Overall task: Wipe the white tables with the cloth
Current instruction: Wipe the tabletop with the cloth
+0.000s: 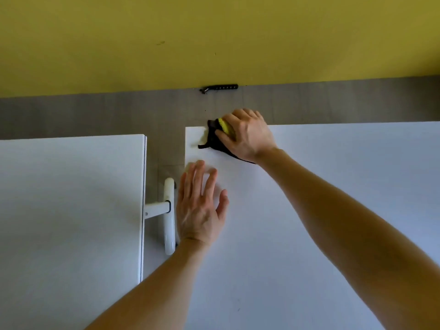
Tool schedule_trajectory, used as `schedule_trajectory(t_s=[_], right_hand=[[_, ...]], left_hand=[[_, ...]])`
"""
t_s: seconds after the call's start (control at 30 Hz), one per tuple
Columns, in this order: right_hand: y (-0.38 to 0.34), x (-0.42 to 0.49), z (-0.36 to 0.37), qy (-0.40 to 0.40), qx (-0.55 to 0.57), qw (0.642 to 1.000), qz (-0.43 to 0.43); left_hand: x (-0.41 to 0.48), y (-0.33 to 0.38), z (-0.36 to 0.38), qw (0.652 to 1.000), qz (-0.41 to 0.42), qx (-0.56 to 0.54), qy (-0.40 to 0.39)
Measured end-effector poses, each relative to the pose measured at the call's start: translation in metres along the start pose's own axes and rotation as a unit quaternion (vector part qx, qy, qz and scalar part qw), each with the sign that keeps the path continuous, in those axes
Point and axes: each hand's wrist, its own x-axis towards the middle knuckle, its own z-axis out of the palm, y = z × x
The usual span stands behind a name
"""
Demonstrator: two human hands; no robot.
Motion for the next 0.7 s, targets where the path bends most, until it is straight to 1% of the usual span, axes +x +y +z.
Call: schedule_trajectory(t_s=[0.1,0.13,0.2,0.23,0.27,0.37,0.43,0.5,0.53,0.6,0.7], right_hand=[[0.086,-0.049,-0.034,0.026,-0.039,0.996,0.07],[0.104,-0.061,-0.042,0.037,-0.054,0.994,0.092],[0.108,-0.067,-0.044,0.037,-0.086,0.987,0.129],[0.095,-0.063,-0.04,0.026,-0.09,0.986,0.136],[0.076,-0.054,-0.034,0.013,-0.085,0.988,0.125],[0.001,-0.006,-0.003,-0.019,-0.051,0.998,0.034],[-0.049,0.024,0.013,-0.04,-0.029,0.999,-0.011],[-0.064,0.035,0.017,-0.056,-0.013,0.998,-0.036],[-0.054,0.033,0.016,-0.056,-0.006,0.998,-0.043],[-0.008,0.012,0.006,-0.025,0.012,0.999,-0.038],[0.103,-0.047,-0.033,0.002,0.002,1.0,0.012]], left_hand=[[0.001,0.001,0.0,1.0,0.001,-0.009,0.007],[0.001,0.0,0.0,1.0,0.001,-0.014,0.008],[0.002,0.001,0.002,1.0,0.006,-0.021,0.016],[0.002,0.001,0.002,0.999,0.008,-0.023,0.022],[0.002,0.002,0.001,0.999,0.011,-0.024,0.027],[0.002,0.004,-0.002,0.999,0.012,-0.013,0.031],[0.003,0.003,-0.003,0.999,0.01,0.005,0.032],[0.003,0.005,-0.004,0.999,0.007,0.017,0.035],[0.004,0.007,-0.005,0.999,0.008,0.019,0.037],[0.005,0.01,-0.007,0.999,0.014,0.02,0.043],[0.005,0.011,-0.009,0.998,0.026,0.046,0.029]])
